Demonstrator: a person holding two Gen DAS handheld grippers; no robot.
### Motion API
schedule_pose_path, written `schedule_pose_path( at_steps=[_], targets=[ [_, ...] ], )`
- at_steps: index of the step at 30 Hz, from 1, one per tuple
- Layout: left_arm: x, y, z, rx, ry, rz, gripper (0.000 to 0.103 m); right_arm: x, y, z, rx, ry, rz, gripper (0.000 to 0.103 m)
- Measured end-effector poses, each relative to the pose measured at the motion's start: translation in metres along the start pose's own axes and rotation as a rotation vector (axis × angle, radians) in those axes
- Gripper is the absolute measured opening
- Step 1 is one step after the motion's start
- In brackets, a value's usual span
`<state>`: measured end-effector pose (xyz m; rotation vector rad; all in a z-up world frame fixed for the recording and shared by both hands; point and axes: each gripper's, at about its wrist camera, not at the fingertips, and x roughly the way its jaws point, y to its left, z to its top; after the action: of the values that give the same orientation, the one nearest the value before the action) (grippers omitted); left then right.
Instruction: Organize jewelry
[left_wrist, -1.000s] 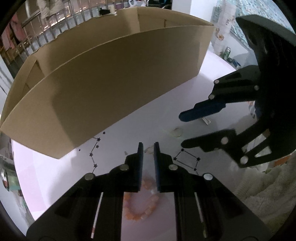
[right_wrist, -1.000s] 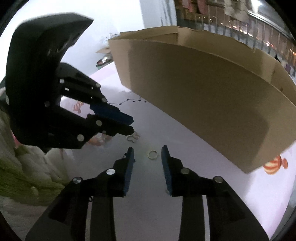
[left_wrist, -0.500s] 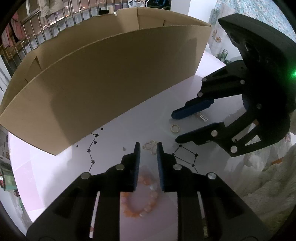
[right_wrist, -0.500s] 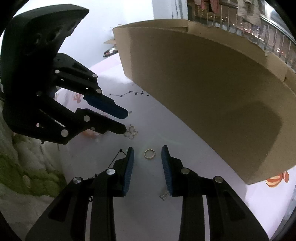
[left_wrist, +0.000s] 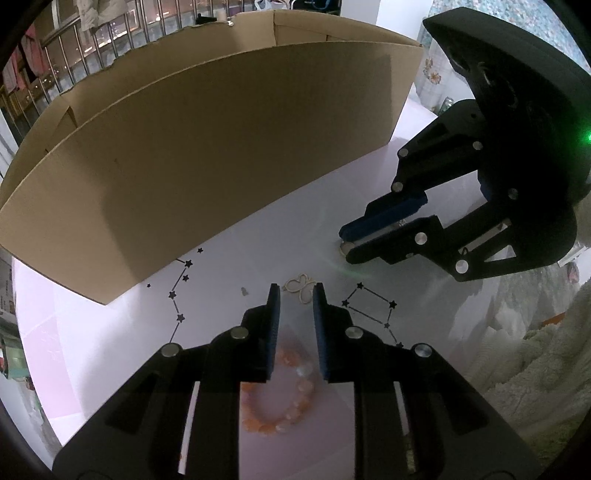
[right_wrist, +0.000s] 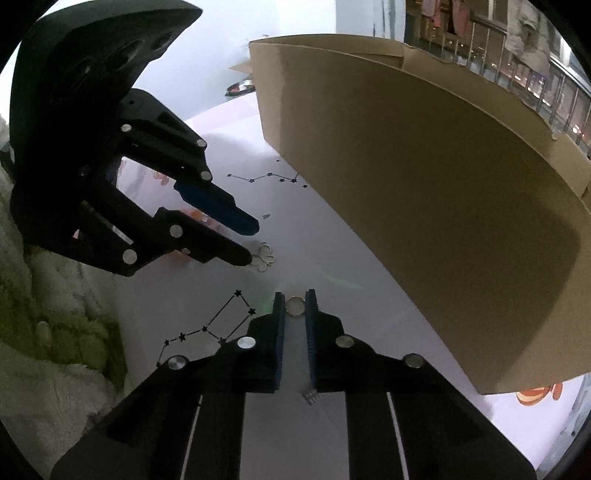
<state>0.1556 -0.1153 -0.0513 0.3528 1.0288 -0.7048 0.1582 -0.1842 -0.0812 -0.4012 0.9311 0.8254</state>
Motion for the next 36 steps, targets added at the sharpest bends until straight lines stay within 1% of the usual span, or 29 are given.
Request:
schedule_pose_path(
  at_steps=[2,4,6,9,12,14,22,25,29,33,36],
  targets=[
    [0.000,0.000,0.000,0.000,-0.001,0.001,0.017,-0.002,-0.001,-0.001,0.000,0.000,0.002,0.011],
    [0.001,0.001,-0.001,0.001,-0.002,0.006,0.019,-0.001,-0.003,-0.001,0.014,-0.003,0.011,0.011],
    [0.002,-0.001,-0.002,0.007,-0.005,0.016,0.027,0.000,-0.006,-0.001,0.033,-0.008,0.009,0.011],
    [0.002,-0.004,-0.003,0.021,-0.004,0.024,0.032,-0.002,-0.009,-0.003,0.056,-0.014,-0.009,0.011],
    [0.008,-0.008,-0.005,0.039,0.000,0.039,0.033,-0.003,-0.011,-0.005,0.080,-0.017,-0.021,0.011],
    [0.010,-0.009,-0.002,0.035,0.005,0.044,0.033,-0.003,-0.011,-0.005,0.088,-0.017,-0.029,0.011],
    [0.018,-0.012,0.015,-0.047,0.050,0.080,0.033,-0.006,-0.010,-0.008,0.116,-0.040,-0.034,0.011],
    [0.019,-0.016,0.018,-0.049,0.057,0.084,0.028,-0.005,-0.009,-0.008,0.115,-0.044,-0.036,0.011],
    [0.023,-0.021,0.025,-0.040,0.068,0.077,0.019,-0.006,-0.009,-0.009,0.115,-0.049,-0.032,0.011],
    [0.026,-0.019,0.031,-0.054,0.074,0.062,0.019,-0.005,-0.011,-0.010,0.117,-0.055,-0.029,0.011],
    [0.026,-0.015,0.030,-0.053,0.072,0.067,0.019,-0.007,-0.011,-0.011,0.118,-0.057,-0.029,0.011]
  ],
)
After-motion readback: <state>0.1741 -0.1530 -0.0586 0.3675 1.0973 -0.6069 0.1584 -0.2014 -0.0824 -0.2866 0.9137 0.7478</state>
